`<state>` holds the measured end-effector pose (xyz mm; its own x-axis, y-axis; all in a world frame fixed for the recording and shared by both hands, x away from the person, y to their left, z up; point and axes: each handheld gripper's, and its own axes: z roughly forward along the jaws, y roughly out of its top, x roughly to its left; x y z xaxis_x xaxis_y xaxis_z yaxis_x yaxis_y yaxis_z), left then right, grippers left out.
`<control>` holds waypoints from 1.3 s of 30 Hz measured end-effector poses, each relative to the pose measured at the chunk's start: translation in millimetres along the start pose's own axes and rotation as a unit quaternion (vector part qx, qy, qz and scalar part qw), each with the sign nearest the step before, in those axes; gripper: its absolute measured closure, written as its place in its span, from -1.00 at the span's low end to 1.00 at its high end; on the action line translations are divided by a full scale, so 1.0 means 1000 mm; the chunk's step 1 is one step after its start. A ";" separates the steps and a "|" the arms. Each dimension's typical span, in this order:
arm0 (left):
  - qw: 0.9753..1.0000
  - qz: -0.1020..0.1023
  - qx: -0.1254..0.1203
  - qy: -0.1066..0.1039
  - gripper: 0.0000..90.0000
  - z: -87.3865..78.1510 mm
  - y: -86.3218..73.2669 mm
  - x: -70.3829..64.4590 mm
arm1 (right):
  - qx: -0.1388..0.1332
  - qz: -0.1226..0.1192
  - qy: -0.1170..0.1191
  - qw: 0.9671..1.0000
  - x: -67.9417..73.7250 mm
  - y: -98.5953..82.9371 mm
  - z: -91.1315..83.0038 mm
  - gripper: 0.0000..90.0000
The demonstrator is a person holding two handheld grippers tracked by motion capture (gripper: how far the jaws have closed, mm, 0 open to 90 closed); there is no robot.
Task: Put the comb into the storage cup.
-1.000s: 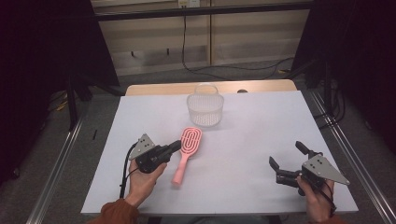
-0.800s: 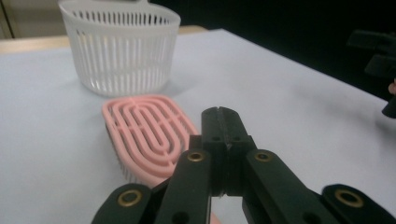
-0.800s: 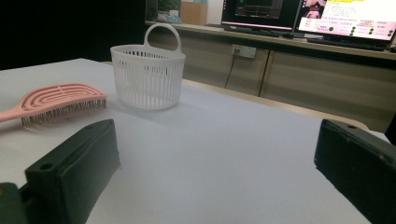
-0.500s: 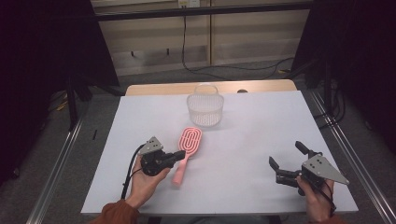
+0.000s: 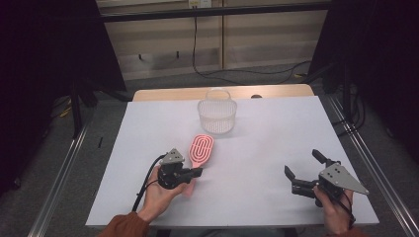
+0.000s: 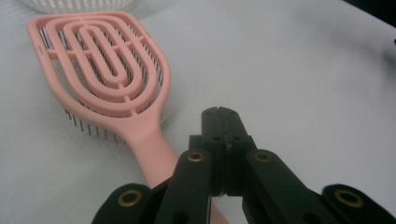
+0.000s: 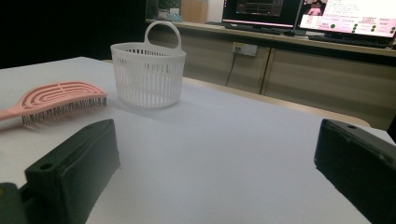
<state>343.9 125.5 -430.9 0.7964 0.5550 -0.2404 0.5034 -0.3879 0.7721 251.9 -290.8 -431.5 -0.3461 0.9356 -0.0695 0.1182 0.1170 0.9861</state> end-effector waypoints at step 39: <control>0.998 -0.004 0.055 0.019 1.00 0.008 -0.003 0.005 | 0.001 -0.003 0.001 1.000 0.000 0.000 0.000 -1.00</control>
<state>349.0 124.3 -439.3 0.7797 0.5852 -0.2227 0.5456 -0.4605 0.7002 252.3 -290.8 -431.9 -0.3491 0.9340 -0.0754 0.1181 0.1236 0.9853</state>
